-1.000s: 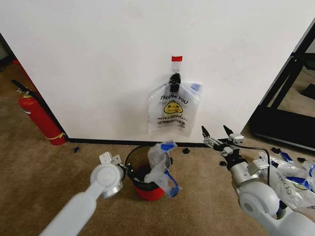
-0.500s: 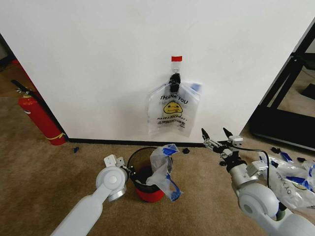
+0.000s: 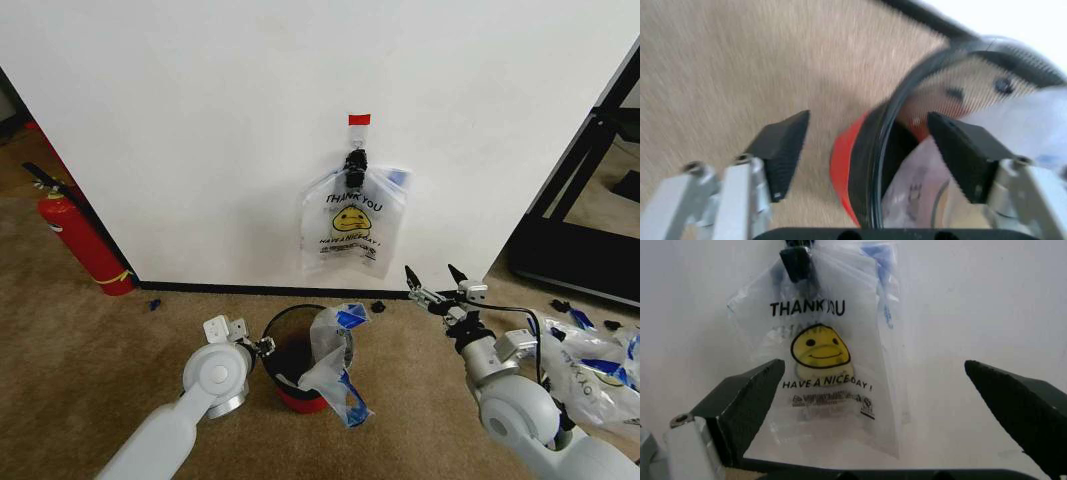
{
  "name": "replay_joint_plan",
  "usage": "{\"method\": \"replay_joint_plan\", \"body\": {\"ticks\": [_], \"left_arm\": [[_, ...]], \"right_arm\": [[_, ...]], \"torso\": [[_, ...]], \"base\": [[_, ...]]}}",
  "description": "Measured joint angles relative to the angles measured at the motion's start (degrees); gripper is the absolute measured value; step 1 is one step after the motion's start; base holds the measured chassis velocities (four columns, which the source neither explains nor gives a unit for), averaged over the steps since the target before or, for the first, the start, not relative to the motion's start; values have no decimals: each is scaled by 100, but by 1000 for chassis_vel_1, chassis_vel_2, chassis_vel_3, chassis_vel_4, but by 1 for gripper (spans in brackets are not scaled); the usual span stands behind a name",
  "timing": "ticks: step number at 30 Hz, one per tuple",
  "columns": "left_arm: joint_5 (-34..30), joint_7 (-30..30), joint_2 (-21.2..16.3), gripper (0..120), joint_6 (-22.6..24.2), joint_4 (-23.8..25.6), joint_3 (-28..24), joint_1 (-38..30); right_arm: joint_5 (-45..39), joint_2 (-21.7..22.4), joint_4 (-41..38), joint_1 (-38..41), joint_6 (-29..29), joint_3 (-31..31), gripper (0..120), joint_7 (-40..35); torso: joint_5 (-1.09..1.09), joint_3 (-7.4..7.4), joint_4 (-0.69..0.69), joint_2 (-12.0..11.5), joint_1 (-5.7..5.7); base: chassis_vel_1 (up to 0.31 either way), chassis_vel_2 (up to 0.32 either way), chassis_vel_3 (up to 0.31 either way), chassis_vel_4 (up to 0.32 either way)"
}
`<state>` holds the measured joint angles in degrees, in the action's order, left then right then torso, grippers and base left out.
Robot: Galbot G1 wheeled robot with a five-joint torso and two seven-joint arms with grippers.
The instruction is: Pick up the garbage bag from the wall and place it over the trash bin.
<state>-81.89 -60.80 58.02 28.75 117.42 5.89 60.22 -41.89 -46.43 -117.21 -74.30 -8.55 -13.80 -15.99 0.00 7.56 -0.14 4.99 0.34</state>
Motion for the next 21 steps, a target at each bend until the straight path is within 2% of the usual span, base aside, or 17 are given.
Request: {"method": "replay_joint_plan", "body": {"ticks": [6,7,9,12,15,19,20,21], "left_arm": [[1930,885,-451,99,-226,1035,203,625],[1930,885,-451,99,-226,1035,203,625],[1982,1064,-451,100,-231,1475,132,782],[1484,1155,-264,100,-152,1839,-57,792],[1274,1220,-94,100,-47,1863,-260,710],[1728,1512,-28,100,224,1686,-598,614],[1728,1512,-28,100,224,1686,-598,614],[1937,1604,-49,100,329,1602,-705,580]], "right_arm": [[22,45,30,-67,-11,-26,100,36],[22,45,30,-67,-11,-26,100,36],[35,52,98,-57,-16,-16,100,42],[181,49,257,14,-37,10,100,89],[428,50,502,107,-146,-1,100,262],[412,121,900,185,-518,-81,100,1029],[412,121,900,185,-518,-81,100,1029],[248,142,1027,186,-713,-98,100,1424]], "torso": [[0,0,1,0,0],[0,0,1,0,0],[1,0,2,0,0],[1,-1,1,0,0],[0,0,0,0,0],[-1,0,0,0,0],[-1,0,0,0,0],[1,0,0,0,0]], "base": [[0,0,0,0],[0,0,0,0],[0,0,0,0],[0,0,0,0],[0,0,0,0],[0,0,0,0],[0,0,0,0],[0,0,0,0]]}}
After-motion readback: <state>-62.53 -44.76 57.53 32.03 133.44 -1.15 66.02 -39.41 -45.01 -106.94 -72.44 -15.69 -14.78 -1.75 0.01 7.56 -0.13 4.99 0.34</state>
